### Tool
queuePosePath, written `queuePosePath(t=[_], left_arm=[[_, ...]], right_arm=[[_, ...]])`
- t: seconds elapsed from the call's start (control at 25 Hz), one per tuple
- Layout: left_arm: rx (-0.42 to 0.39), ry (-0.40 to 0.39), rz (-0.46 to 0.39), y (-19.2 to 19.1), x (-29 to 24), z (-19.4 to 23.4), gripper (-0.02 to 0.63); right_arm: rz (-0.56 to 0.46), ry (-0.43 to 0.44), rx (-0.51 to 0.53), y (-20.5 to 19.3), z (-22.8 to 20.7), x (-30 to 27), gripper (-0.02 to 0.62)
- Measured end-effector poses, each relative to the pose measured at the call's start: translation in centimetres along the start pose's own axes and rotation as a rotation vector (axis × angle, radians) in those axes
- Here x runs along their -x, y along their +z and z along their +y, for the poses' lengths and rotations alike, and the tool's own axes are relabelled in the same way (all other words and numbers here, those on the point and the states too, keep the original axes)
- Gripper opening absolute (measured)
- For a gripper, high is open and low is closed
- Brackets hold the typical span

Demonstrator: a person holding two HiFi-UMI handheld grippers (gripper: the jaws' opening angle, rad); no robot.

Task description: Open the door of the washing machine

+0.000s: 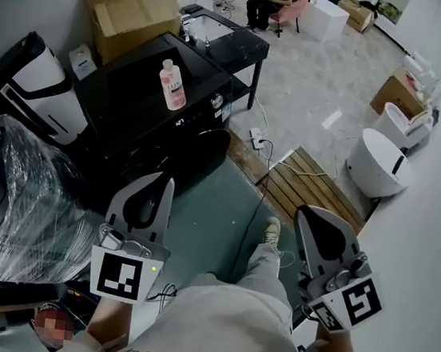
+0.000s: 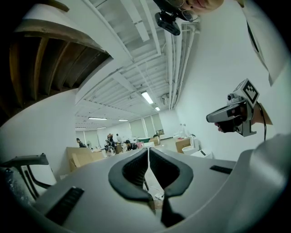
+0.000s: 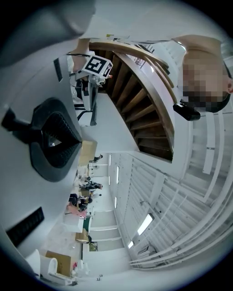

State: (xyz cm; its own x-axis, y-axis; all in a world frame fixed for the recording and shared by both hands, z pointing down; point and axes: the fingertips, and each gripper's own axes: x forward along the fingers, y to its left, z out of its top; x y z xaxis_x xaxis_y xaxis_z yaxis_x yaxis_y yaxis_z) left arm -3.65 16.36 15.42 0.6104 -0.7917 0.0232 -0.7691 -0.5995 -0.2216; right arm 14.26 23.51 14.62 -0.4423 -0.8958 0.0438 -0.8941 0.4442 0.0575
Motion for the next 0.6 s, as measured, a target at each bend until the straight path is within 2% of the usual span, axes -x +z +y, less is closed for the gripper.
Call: queuePosePath(t=[0.32, 0.6], left_arm=[[-0.016, 0.098, 0.08, -1.3, -6.0, 1.1, 0.028], [0.009, 0.161, 0.214, -2.9, -12.3, 2.7, 0.028]], right_arm=[[0.028, 0.129, -0.012, -0.9, -6.4, -6.0, 0.028], [0.018, 0.222, 0.007, 0.1, -12.6, -12.0, 0.028]])
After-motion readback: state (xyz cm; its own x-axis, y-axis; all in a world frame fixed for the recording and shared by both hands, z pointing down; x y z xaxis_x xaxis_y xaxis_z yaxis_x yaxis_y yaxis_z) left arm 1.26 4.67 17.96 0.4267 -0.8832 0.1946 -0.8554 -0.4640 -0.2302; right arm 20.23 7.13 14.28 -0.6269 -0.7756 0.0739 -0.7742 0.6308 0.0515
